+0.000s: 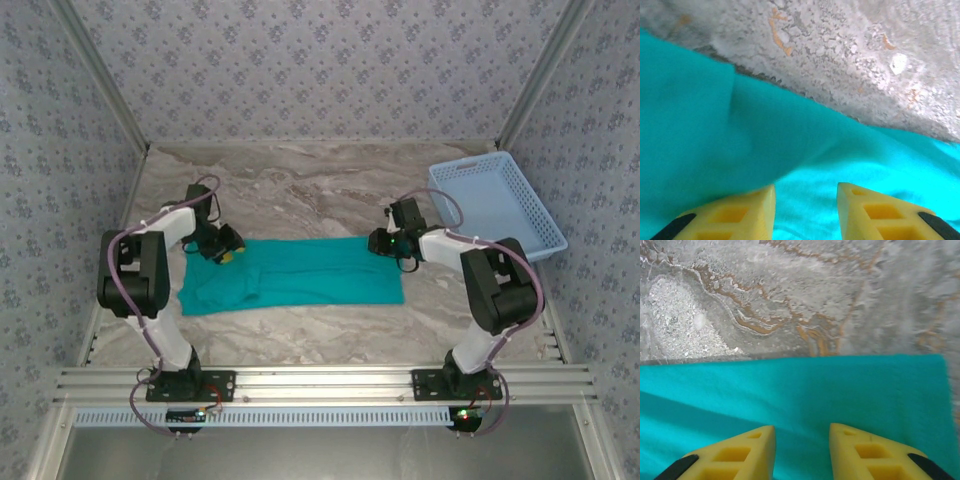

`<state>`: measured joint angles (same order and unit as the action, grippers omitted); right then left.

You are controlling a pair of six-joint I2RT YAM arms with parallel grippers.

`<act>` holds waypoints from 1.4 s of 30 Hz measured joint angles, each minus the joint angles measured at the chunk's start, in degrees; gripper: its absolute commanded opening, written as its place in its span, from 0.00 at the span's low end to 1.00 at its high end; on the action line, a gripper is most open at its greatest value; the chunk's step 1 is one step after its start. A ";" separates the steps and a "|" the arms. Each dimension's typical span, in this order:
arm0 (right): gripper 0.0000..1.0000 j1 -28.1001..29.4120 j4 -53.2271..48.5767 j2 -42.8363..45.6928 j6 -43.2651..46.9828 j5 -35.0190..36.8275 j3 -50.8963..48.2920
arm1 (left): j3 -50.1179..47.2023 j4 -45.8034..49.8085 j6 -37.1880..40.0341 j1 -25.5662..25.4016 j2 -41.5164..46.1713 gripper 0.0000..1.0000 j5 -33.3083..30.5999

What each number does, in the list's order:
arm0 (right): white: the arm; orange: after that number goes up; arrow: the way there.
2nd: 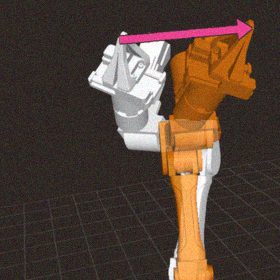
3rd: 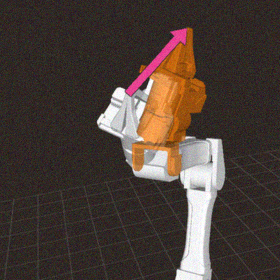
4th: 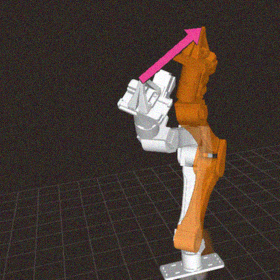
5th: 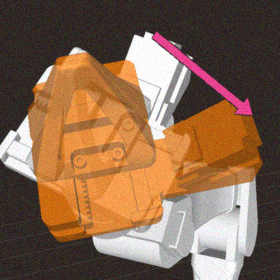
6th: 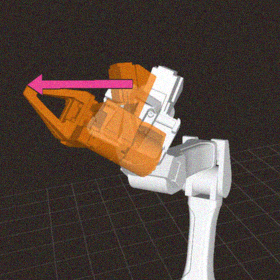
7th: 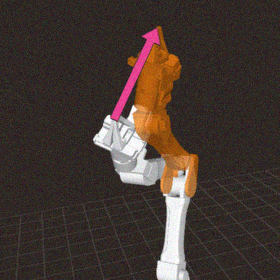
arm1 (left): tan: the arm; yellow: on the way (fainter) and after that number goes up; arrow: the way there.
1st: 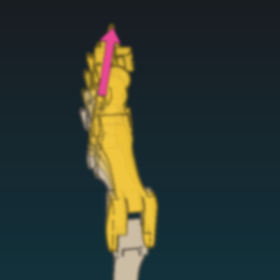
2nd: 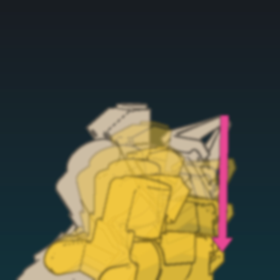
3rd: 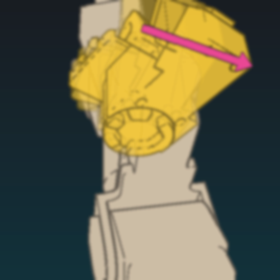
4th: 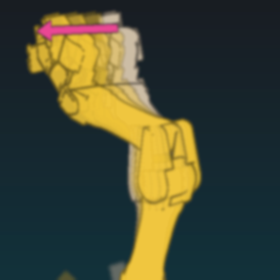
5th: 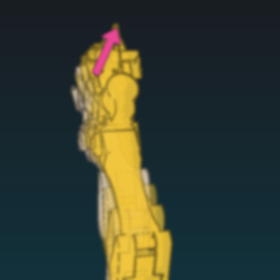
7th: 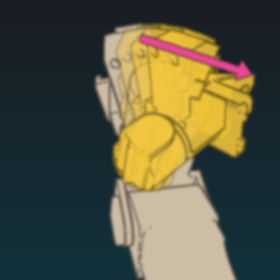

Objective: Fold the inside-out t-shirt

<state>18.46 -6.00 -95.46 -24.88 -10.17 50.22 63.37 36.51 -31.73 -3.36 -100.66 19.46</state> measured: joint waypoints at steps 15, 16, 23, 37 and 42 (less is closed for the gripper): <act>0.33 8.96 -9.81 11.13 -10.29 7.21 -6.14 | -13.42 2.56 -2.82 -0.17 13.31 0.40 -14.14; 0.33 8.76 -9.62 10.16 -10.34 7.48 -6.47 | -14.56 2.58 -2.95 -0.17 13.25 0.40 -14.58; 0.30 3.89 -4.98 4.35 -8.81 6.78 -5.79 | -17.07 0.79 -3.74 -0.98 13.53 0.40 -14.84; 0.34 -2.51 -6.01 -20.59 -4.04 4.83 26.38 | -17.35 5.79 -10.32 -29.31 14.36 0.40 -13.99; 0.37 -1.79 -12.70 -24.04 -3.98 4.17 37.44 | -16.76 2.67 -16.52 -41.38 13.84 0.40 -8.83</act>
<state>16.67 -18.70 -119.50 -28.86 -6.00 87.66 46.61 39.18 -48.25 -44.73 -86.83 10.63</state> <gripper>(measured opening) 0.358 0.398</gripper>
